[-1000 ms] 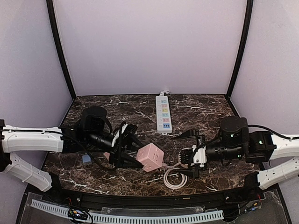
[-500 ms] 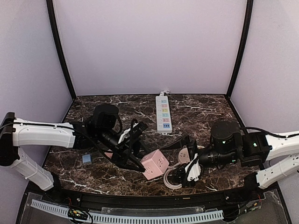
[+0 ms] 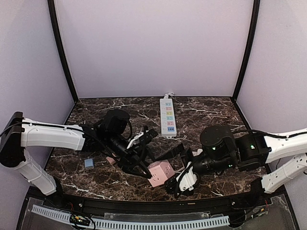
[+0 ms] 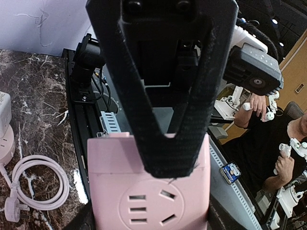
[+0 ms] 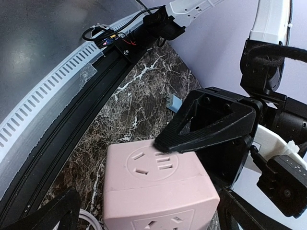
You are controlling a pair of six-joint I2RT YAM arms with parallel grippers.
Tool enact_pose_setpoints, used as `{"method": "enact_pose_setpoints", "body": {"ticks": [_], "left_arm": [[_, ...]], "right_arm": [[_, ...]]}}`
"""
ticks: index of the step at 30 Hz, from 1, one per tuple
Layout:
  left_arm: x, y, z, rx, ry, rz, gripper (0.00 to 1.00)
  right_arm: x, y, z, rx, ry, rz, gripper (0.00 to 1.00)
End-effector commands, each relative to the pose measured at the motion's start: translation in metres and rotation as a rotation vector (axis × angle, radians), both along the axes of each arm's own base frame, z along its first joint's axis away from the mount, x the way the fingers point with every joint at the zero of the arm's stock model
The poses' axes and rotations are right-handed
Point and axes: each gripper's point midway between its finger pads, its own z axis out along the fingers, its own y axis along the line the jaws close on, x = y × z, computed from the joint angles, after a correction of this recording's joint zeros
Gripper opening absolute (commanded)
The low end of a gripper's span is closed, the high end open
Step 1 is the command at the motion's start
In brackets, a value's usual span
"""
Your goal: Insert the plug
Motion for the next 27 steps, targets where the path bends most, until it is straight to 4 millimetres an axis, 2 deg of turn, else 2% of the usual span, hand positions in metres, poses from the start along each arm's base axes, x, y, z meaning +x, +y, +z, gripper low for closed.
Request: {"method": "enact_pose_setpoints", "body": {"ticks": [1,7,16,24,27], "left_arm": [[-0.006,0.001,0.013,-0.044,-0.015,-0.056,0.04],[-0.007,0.0,0.01,-0.036,-0.022,-0.061,0.04],[-0.005,-0.001,0.007,-0.026,-0.029,-0.052,0.04],[-0.007,0.0,0.01,-0.032,-0.032,-0.056,0.04],[-0.007,0.001,0.012,-0.038,-0.032,-0.06,0.04]], "right_arm": [[-0.007,0.003,0.003,-0.013,0.024,0.022,0.99],[-0.01,0.007,0.002,-0.024,0.033,0.042,0.94],[-0.012,0.013,0.002,-0.047,0.063,0.047,0.8],[-0.02,0.011,0.004,-0.034,0.083,0.087,0.71],[-0.017,0.013,0.002,-0.041,0.086,0.07,0.7]]}}
